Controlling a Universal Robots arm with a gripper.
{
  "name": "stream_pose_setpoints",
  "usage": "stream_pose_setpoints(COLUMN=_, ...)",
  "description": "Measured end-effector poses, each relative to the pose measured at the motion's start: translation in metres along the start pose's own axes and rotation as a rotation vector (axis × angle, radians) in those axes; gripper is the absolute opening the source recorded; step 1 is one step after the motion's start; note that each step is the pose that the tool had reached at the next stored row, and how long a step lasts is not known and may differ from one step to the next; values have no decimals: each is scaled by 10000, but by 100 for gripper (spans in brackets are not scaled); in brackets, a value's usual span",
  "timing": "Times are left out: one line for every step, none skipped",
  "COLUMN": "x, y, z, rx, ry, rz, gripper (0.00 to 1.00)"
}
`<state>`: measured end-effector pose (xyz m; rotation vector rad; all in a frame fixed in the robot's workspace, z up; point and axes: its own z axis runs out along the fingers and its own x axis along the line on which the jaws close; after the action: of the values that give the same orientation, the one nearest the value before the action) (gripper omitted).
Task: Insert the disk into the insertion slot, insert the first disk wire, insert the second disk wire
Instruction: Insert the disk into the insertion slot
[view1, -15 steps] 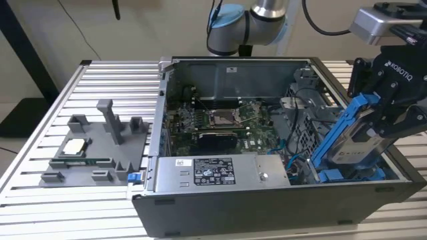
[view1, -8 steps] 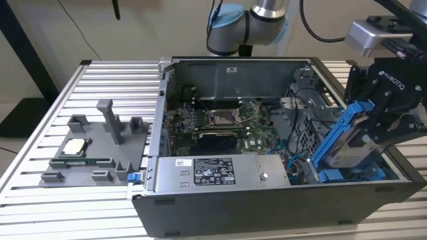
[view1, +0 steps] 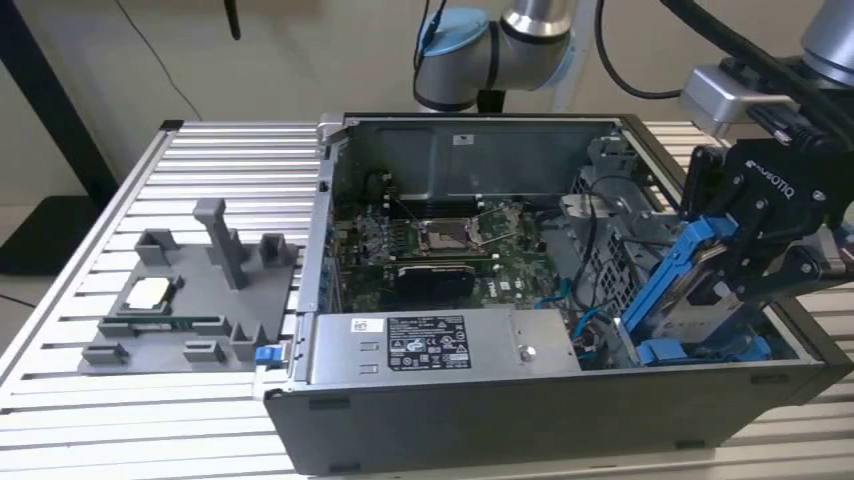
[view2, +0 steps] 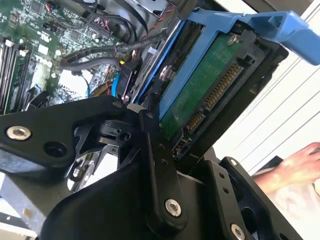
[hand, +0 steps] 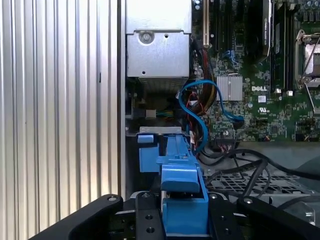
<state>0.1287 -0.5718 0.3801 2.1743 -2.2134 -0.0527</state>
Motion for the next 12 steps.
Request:
stream_pose_setpoints(x=0, y=-1, z=6, rx=1, ry=1, rz=-1, gripper=33)
stream_pose_setpoints(x=0, y=-1, z=7, rx=0, ry=3, rz=-1, gripper=34)
stream_pose_setpoints(x=0, y=-1, z=7, rx=-1, ry=3, rz=-1, gripper=34)
stream_pose_setpoints(x=0, y=-1, z=8, rx=-1, ry=-1, rz=-1, gripper=40)
stream_pose_setpoints(x=0, y=-1, z=8, rx=-2, ry=-7, rz=-1, gripper=47)
stream_pose_setpoints(x=1, y=-1, z=6, rx=-3, ry=-9, rz=-1, gripper=47)
stream_pose_setpoints(x=1, y=-1, z=5, rx=-5, ry=-11, rz=-1, gripper=47)
stream_pose_setpoints(x=1, y=0, z=4, rx=-5, ry=-13, rz=0, gripper=47)
stream_pose_setpoints(x=1, y=0, z=4, rx=-6, ry=-12, rz=4, gripper=47)
stream_pose_setpoints(x=1, y=0, z=6, rx=-6, ry=-14, rz=19, gripper=47)
stream_pose_setpoints(x=1, y=5, z=7, rx=-6, ry=-25, rz=55, gripper=49)
stream_pose_setpoints(x=1, y=11, z=9, rx=-7, ry=-50, rz=99, gripper=49)
